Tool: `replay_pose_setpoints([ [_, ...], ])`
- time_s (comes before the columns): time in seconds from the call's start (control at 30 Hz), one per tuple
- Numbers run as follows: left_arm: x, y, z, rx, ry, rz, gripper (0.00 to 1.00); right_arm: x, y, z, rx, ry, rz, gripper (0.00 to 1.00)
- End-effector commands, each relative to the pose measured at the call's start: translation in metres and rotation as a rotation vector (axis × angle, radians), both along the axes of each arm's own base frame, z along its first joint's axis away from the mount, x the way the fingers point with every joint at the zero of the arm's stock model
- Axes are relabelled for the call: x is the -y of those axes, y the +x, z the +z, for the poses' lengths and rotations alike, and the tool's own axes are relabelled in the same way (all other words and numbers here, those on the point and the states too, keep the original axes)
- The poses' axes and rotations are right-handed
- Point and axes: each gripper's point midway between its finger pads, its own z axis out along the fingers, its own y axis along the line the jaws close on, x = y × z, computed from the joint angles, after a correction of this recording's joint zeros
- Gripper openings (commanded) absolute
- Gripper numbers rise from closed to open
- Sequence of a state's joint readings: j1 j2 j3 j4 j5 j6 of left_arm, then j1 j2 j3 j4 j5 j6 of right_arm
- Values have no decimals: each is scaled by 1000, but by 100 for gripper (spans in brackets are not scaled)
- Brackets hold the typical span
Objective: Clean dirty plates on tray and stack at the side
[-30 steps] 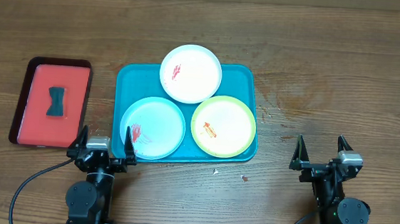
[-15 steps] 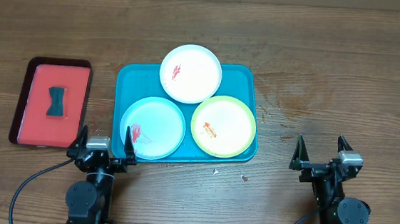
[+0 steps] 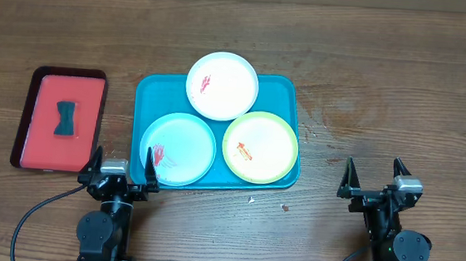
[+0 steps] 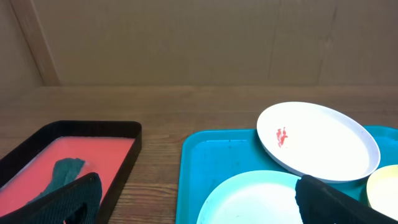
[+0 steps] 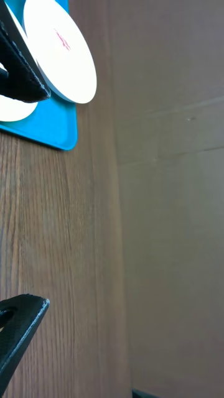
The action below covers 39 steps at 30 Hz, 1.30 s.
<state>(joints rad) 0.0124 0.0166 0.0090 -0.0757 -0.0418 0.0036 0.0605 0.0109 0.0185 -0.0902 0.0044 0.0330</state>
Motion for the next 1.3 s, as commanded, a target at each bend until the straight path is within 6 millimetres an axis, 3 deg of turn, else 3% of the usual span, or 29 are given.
replay_pose_setpoints([
  [0.0, -1, 0, 1, 9, 22, 8, 100, 1, 0, -2, 4, -3, -5, 100],
  [0.23, 5, 0, 3, 17, -29, -26, 100, 1, 0, -2, 4, -3, -5, 100],
  [0.3, 39, -2, 6, 15, -257, -206, 100, 1, 0, -2, 4, -3, -5, 100],
  [0.33, 69, -10, 8, -30, -465, -370, 100, 1, 0, -2, 4, -3, -5, 100],
  [0.37, 81, -15, 9, -62, -561, -436, 100, 1, 0, -2, 4, -3, -5, 100],
  [0.4, 92, -21, 11, -102, -667, -496, 100, 1, 0, -2, 4, -3, -5, 100],
  [0.5, 96, -23, 18, -149, -927, -497, 100, 1, 0, -2, 4, -3, -5, 100],
  [0.6, 99, -29, 66, 25, -915, -608, 100, 1, 0, -2, 4, -3, -5, 100],
  [0.63, 99, -39, 100, 180, -831, -680, 100, 1, 0, -2, 4, -3, -5, 100],
  [0.7, 90, -53, 145, 381, -705, -682, 100, 1, 0, -2, 4, -3, -5, 100],
  [0.77, 81, -54, 163, 427, -591, -606, 100, 1, 0, -2, 4, -3, -5, 100],
  [0.97, 29, -24, 183, 230, -432, -180, 100, 1, 0, -2, 4, -3, -5, 100],
  [1.03, 18, -6, 182, 94, -358, -87, 100, 1, 0, -2, 4, -3, -5, 100],
  [1.13, -17, 32, 159, -184, -225, 143, 100, 1, 0, -2, 4, -3, -5, 100],
  [1.27, -39, 73, 121, -514, -96, 268, 100, 1, 0, -2, 4, -3, -5, 100],
])
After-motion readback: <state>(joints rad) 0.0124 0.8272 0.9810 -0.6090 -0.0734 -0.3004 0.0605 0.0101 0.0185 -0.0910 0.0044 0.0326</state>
